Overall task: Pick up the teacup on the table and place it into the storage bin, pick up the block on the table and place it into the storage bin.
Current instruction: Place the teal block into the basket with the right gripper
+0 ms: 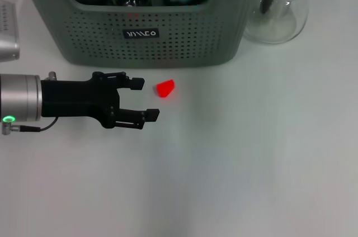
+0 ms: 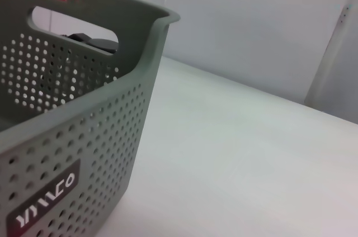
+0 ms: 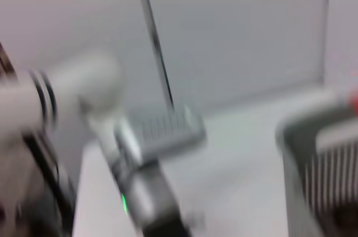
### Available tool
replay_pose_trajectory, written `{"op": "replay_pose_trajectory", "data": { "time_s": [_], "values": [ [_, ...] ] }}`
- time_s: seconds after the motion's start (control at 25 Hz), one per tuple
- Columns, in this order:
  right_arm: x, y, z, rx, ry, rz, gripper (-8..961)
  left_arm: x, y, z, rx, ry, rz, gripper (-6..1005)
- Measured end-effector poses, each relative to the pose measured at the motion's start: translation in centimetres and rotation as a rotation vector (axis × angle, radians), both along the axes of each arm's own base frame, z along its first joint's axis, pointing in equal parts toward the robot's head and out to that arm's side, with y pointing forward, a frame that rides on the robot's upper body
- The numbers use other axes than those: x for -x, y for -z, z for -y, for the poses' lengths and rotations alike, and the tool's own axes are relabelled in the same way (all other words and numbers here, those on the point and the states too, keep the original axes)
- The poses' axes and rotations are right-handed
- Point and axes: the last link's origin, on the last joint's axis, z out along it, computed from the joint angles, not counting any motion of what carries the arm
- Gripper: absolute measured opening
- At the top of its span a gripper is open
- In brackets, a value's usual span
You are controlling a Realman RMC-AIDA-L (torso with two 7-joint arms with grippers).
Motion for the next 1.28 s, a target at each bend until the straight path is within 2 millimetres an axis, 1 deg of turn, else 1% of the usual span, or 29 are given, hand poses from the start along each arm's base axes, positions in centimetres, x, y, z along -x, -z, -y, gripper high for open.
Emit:
{"op": "replay_pose_trajectory", "data": {
  "time_s": [0.08,0.2,0.32,0.36,0.48,0.6,0.72,0.84,0.96,1.08,1.28],
  "values": [
    [1.5,-0.7,-1.4,-0.039,0.020,-0.076,398,0.0,0.0,0.0,0.000,0.000,0.002,859],
    [2.7,-0.4,-4.0,-0.111,0.083,-0.123,399,-0.1,0.0,-0.1,-0.001,0.001,0.001,859],
    [3.2,1.3,-6.6,-0.184,0.130,-0.095,399,-0.1,0.0,-0.1,-0.002,0.001,-0.002,859],
    [3.2,2.2,-7.5,-0.215,0.138,-0.065,399,-0.1,0.0,-0.2,-0.002,0.001,-0.003,859],
    [3.3,4.9,-9.1,-0.292,0.136,0.017,399,-0.1,0.1,-0.2,-0.001,0.001,-0.004,859],
    [3.5,7.5,-9.8,-0.359,0.084,0.081,399,-0.2,0.2,-0.2,-0.001,0.003,-0.005,859],
    [3.4,9.7,-9.8,-0.399,0.025,0.149,398,-0.2,0.2,-0.2,0.001,0.005,-0.004,859],
    [3.3,10.6,-9.8,-0.437,0.002,0.187,398,-0.3,0.3,-0.2,0.002,0.004,-0.002,859],
    [3.3,10.6,-9.8,-0.442,0.001,0.189,399,-0.3,0.4,-0.2,0.004,0.004,-0.001,858],
    [3.2,10.6,-9.9,-0.444,-0.001,0.188,585,-0.3,0.4,-0.1,0.005,0.004,0.001,858],
    [3.3,9.7,-9.5,-0.448,-0.011,0.147,806,-0.3,0.4,-0.1,0.007,0.005,0.003,858]
  ]
}}
